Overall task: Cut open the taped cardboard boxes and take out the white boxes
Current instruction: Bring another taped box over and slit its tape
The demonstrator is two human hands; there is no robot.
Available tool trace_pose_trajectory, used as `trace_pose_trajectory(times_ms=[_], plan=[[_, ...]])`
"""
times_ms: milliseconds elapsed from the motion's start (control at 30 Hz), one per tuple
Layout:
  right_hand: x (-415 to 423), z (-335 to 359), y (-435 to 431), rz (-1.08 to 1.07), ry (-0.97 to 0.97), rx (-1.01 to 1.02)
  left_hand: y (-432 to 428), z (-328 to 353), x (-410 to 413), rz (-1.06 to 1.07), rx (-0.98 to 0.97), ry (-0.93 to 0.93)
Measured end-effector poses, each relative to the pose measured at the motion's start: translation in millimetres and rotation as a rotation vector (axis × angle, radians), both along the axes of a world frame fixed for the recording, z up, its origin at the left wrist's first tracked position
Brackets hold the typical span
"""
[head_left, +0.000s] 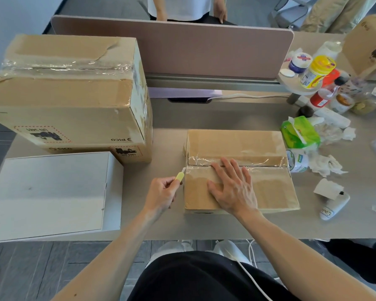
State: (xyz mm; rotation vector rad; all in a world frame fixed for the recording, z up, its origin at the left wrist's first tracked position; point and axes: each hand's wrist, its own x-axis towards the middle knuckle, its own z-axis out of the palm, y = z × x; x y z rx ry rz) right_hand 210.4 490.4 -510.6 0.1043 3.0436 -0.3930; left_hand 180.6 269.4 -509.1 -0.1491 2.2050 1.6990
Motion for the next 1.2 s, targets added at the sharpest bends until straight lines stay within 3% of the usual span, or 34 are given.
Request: trace_pose_trajectory(times_ms=[767, 1000, 1100, 1200], plan=[[-0.4, 0.5, -0.7, 0.004, -0.025, 0.028, -24.3, 4.5, 24.0, -0.182, -0.021, -0.003], [0.2, -1.1, 0.2, 0.003, -0.019, 0.023, -51.5, -61.3, 38.2, 0.065, -0.196, -0.387], [0.4, -1.7, 0.1, -0.002, -0.026, 0.013, -49.0, -80.9, 36.7, 0.194, -0.204, -0.472], [0.4, -1.3, 0.2, -0.004, -0.033, 0.017, -48.2, -88.5, 36.5, 0.181, -0.195, -0.522]])
